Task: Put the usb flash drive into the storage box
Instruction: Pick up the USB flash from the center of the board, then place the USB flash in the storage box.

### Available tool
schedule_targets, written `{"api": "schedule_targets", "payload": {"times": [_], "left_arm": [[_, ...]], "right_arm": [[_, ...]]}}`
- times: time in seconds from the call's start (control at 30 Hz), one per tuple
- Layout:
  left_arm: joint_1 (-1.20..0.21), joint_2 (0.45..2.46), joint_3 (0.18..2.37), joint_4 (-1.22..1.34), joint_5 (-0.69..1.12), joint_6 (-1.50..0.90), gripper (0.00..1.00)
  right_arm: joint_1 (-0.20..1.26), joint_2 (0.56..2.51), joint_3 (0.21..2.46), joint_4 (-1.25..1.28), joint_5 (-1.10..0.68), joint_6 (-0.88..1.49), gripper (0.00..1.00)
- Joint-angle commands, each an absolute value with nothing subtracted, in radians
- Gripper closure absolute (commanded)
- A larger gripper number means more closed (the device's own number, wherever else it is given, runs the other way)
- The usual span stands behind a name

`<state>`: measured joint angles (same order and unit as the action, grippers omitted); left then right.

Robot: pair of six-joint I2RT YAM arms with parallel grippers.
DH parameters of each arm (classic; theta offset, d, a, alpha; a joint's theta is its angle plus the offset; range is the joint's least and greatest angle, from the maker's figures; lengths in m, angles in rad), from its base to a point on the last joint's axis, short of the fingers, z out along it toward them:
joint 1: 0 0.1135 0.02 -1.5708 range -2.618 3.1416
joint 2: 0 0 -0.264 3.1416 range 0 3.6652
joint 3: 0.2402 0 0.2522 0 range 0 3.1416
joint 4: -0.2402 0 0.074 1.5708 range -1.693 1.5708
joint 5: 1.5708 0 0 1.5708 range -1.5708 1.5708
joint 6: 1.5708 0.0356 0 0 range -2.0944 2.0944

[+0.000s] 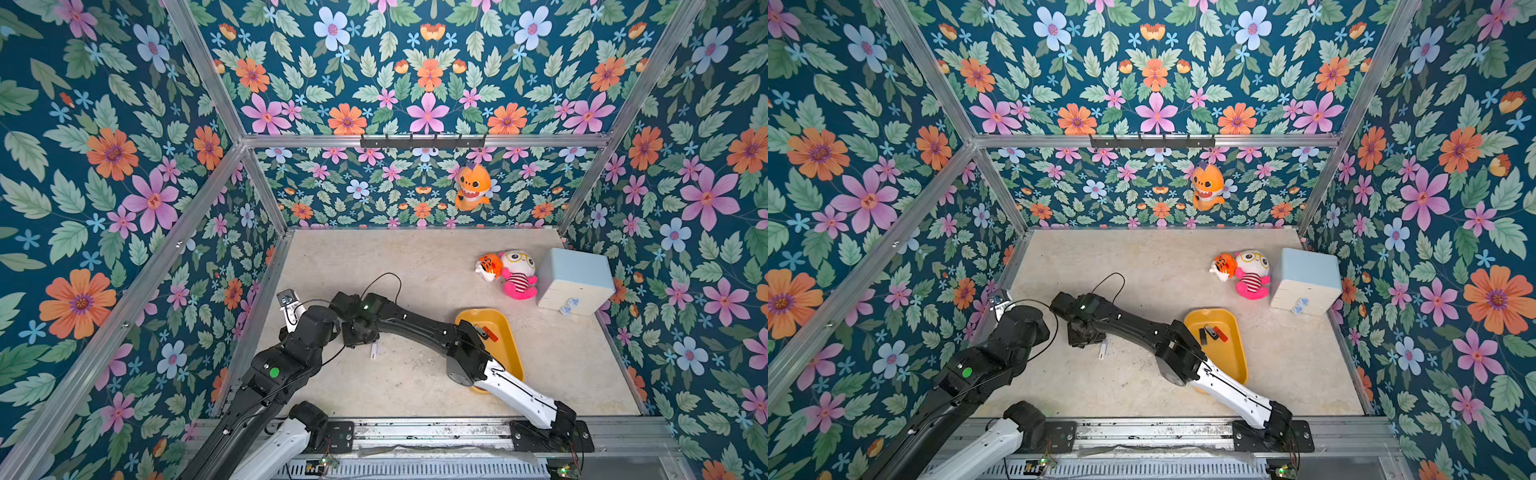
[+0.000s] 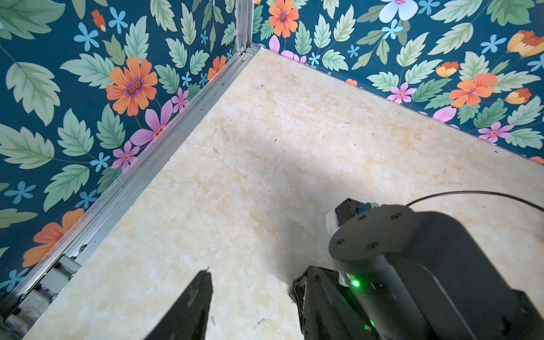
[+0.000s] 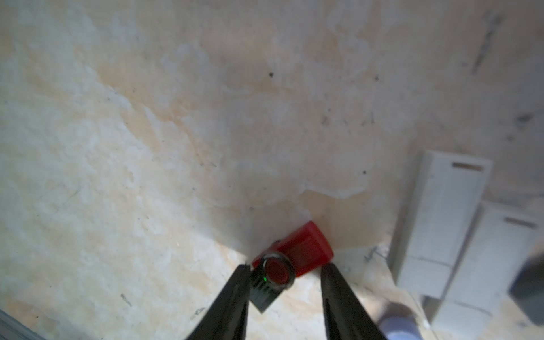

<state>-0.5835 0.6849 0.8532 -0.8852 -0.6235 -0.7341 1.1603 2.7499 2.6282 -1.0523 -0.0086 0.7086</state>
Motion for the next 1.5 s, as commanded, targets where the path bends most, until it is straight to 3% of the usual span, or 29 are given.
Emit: {"api": "schedule_targets", "payload": {"times": [0.0, 0.4, 0.57, 0.87, 1.13, 1.33, 1.47], "left_arm": [[-0.583, 0.689, 0.854, -0.874, -0.624, -0.727, 0.42], [-0.583, 0.707, 0.853, -0.871, -0.621, -0.723, 0.42], [-0.583, 0.712, 0.853, -0.87, -0.62, -0.723, 0.42], [-0.584, 0.713, 0.851, -0.867, -0.614, -0.719, 0.42], [-0.584, 0.718, 0.849, -0.861, -0.605, -0.715, 0.42], [-0.584, 0.728, 0.845, -0.854, -0.59, -0.704, 0.42], [-0.584, 0.738, 0.846, -0.854, -0.584, -0.7, 0.42]], "right_arm": [[1.162, 2.801, 2.613, -1.185, 0.046, 0.679, 0.59], [1.163, 2.695, 2.461, -1.137, 0.081, 0.638, 0.71], [1.163, 2.69, 2.475, -1.117, 0.083, 0.601, 0.87], [1.146, 2.447, 2.306, -0.973, 0.081, 0.547, 0.97], [1.04, 1.952, 1.751, -0.81, 0.068, 0.556, 1.0], [0.87, 1.515, 1.28, -0.756, 0.008, 0.542, 1.0], [0.732, 1.332, 1.052, -0.773, -0.04, 0.53, 1.0]]}}
